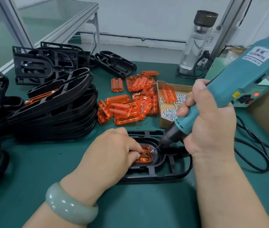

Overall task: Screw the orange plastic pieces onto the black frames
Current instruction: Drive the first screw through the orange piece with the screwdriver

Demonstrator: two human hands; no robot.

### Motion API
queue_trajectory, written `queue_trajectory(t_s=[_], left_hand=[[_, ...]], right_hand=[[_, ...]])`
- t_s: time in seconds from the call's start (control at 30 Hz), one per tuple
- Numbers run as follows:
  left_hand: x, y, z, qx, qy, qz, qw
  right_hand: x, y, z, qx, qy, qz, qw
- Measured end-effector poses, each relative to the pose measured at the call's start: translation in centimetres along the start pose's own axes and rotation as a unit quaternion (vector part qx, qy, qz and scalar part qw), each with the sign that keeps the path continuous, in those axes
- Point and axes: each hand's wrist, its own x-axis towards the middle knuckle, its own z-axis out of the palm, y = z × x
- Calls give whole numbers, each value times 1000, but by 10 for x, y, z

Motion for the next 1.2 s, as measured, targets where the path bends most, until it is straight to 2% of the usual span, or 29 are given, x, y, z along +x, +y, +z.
queue_trajectory(t_s=[0.43,0.8,1.2], left_hand=[[0,2,-1,-1,5,-2,1000],[-1,3,-2,11,-2,6,1000],[1,1,0,32,-15,10,999]], right_hand=[[-5,0,4,-21,-28,-17,999],[-10,0,10,-22,-189,-53,980],[-5,1,10,5,-173,-11,985]])
